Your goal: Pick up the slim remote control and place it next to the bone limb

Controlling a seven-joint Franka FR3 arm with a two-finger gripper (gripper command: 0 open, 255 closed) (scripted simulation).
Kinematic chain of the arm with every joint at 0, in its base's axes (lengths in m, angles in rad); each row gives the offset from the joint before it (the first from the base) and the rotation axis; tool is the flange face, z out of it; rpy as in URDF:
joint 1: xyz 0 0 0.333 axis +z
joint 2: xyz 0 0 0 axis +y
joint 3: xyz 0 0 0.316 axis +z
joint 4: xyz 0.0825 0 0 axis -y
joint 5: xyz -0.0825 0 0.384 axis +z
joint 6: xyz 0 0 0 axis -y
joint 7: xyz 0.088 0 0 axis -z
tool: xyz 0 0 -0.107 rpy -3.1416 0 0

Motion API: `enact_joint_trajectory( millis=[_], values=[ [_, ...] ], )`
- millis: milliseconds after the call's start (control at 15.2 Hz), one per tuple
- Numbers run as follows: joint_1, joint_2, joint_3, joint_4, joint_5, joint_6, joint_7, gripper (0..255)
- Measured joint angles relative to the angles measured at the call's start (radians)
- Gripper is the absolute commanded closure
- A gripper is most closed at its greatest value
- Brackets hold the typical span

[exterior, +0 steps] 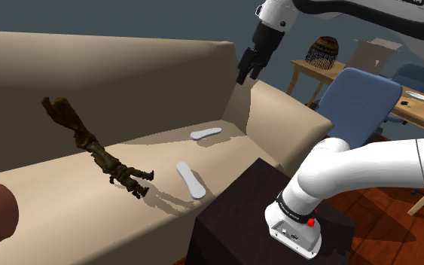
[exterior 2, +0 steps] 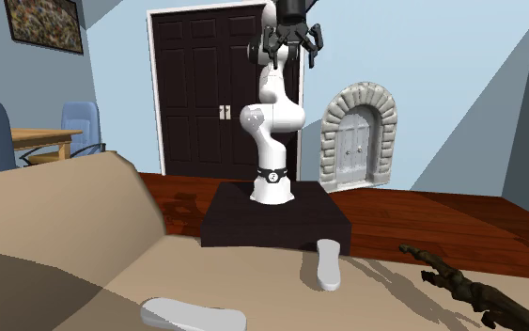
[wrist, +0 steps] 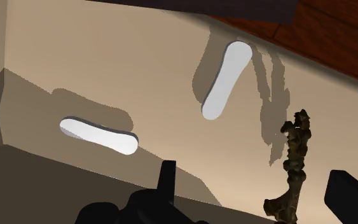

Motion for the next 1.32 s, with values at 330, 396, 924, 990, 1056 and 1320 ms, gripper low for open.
enact_joint_trajectory(
  millis=[330,396,924,990,1056,1320],
  values=[
    [0.012,0.016,-0.053,-0.061,-0.032,0.061,-0.110,0],
    [0.014,0.018,-0.073,-0.092,-0.044,0.089,-0.150,0],
    [0.041,0.166,-0.223,-0.194,-0.125,0.304,-0.450,0],
    [0.045,0.192,-0.240,-0.195,-0.131,0.328,-0.486,0],
    [0.051,0.212,-0.254,-0.201,-0.137,0.350,-0.519,0],
    [0.072,0.340,-0.325,-0.214,-0.153,0.475,-0.667,0]
  ],
)
